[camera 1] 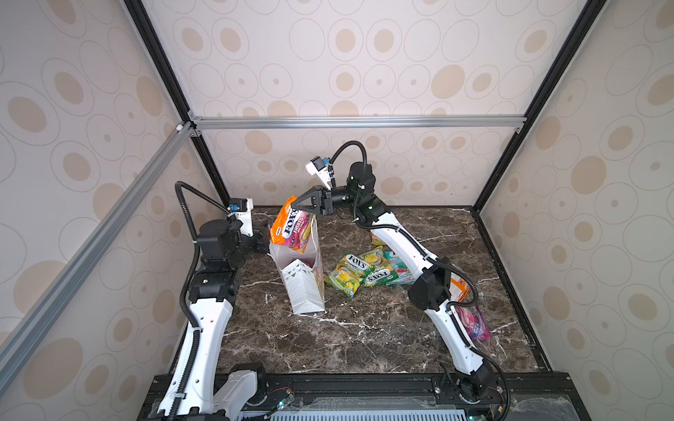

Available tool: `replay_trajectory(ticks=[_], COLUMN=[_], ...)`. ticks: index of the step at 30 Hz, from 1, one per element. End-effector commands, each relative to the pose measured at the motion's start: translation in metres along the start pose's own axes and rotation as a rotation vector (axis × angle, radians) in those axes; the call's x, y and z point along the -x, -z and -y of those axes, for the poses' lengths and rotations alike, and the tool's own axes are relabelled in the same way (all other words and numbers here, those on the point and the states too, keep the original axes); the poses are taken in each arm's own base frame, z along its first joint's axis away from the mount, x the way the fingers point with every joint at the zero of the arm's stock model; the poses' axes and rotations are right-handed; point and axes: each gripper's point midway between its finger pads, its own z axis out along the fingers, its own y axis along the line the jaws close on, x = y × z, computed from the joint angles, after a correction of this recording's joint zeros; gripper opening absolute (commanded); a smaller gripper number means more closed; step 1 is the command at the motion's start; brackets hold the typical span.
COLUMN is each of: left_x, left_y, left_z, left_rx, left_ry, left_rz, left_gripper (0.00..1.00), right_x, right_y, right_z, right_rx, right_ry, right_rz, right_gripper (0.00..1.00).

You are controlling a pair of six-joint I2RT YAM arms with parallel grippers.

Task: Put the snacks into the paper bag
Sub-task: 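Lower the Fox's Fruits packet into the bag with the right gripper, then open the right gripper to release the packet inside the bag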

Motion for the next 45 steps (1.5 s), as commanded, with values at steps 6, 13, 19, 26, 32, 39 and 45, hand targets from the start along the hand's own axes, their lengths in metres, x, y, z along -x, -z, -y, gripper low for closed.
replay_trajectory(ticks=[6,13,19,26,32,39,45], left_x=[0.008,0.008,0.007,0.008,0.008,0.009,0.009], left_y=[0.004,0.004,0.004,0.005,0.005,0.005,0.005], left_z=[-0.002,-0.002,-0.002,-0.003,-0.003,-0.002,-0.003], left_rx=[0.01,0.014,0.014,0.017,0.017,0.015,0.018], left_ry=[-0.011,-0.012,-0.012,-0.014,-0.014,-0.015,-0.015], left_rz=[0.026,0.026,0.024,0.025,0.028,0.027,0.028], left_gripper=[0.0,0.0,0.0,0.0,0.0,0.0,0.0], right_x=[-0.001,-0.011,-0.021,-0.03,-0.033,-0.026,-0.023], right_y=[-0.002,-0.01,-0.012,-0.013,-0.01,-0.008,-0.005], right_z=[-0.013,-0.02,-0.022,-0.014,0.002,-0.001,0.001], right_rx=[0.07,0.107,0.139,0.131,0.082,0.04,0.02], right_ry=[0.025,0.014,-0.011,-0.056,-0.072,-0.037,-0.031], right_rz=[-0.022,-0.063,-0.102,-0.117,-0.1,-0.083,-0.075], right_gripper=[0.0,0.0,0.0,0.0,0.0,0.07,0.19])
